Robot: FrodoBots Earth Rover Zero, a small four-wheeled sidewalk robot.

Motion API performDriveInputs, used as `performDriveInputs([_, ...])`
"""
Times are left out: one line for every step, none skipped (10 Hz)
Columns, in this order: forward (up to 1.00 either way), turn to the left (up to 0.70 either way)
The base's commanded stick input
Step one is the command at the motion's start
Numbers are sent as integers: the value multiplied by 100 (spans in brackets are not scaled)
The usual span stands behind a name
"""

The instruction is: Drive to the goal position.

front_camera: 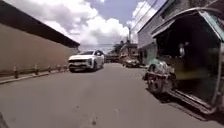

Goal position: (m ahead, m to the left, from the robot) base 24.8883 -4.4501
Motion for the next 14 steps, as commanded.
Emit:
performDriveInputs([100,0])
performDriveInputs([100,0])
performDriveInputs([100,0])
performDriveInputs([100,0])
performDriveInputs([100,0])
performDriveInputs([100,0])
performDriveInputs([100,0])
performDriveInputs([100,0])
performDriveInputs([100,0])
performDriveInputs([100,0])
performDriveInputs([100,0])
performDriveInputs([100,0])
performDriveInputs([100,0])
performDriveInputs([100,0])
